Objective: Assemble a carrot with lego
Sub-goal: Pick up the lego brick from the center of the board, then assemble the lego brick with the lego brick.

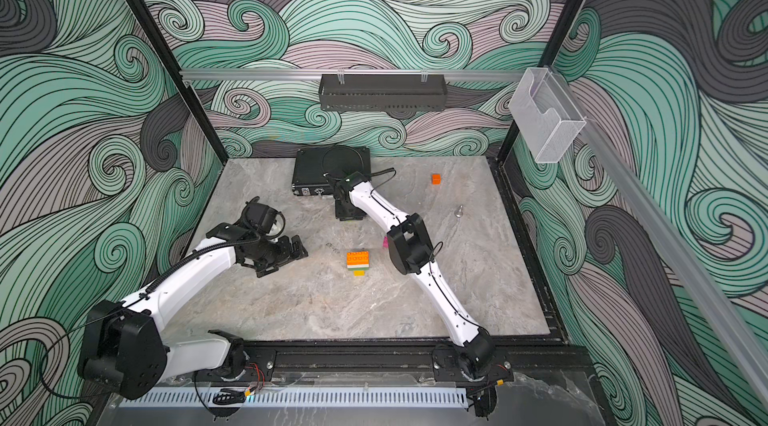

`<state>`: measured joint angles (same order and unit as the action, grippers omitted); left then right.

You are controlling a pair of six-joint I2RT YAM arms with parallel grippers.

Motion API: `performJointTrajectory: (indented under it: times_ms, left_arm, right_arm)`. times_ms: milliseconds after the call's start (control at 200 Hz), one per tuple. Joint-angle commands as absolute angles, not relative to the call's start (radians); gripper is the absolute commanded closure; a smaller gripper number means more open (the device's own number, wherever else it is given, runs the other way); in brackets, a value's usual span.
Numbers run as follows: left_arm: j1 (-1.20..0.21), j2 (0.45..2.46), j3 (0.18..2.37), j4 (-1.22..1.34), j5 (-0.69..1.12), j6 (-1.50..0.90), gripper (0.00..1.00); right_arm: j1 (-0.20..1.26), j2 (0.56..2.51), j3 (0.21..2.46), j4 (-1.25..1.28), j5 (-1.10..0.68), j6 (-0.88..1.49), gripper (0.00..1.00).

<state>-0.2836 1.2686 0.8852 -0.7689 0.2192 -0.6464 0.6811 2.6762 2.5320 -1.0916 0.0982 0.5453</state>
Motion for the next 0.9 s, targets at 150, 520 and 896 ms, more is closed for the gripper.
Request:
performJointTrajectory:
  times_ms: [150, 520, 896]
  left_arm:
    - [-0.275, 1.270, 0.877, -0.775, 0.227, -0.640, 0.01]
    - [-0.276, 1.296, 0.865, -0.738, 0.208, -0.647, 0.01]
    - [-0.275, 1.338, 0.859, -0.683, 0.207, -0.627, 0.01]
  right_arm:
    - [0.680, 2.595, 2.488, -1.081, 0.149, 0.525, 0.81]
    - [0.705, 2.142, 2.077, -1.077, 0.149, 0.502, 0.82]
    - [0.817, 1.800, 1.700, -1.064, 0.130, 0.662, 0.82]
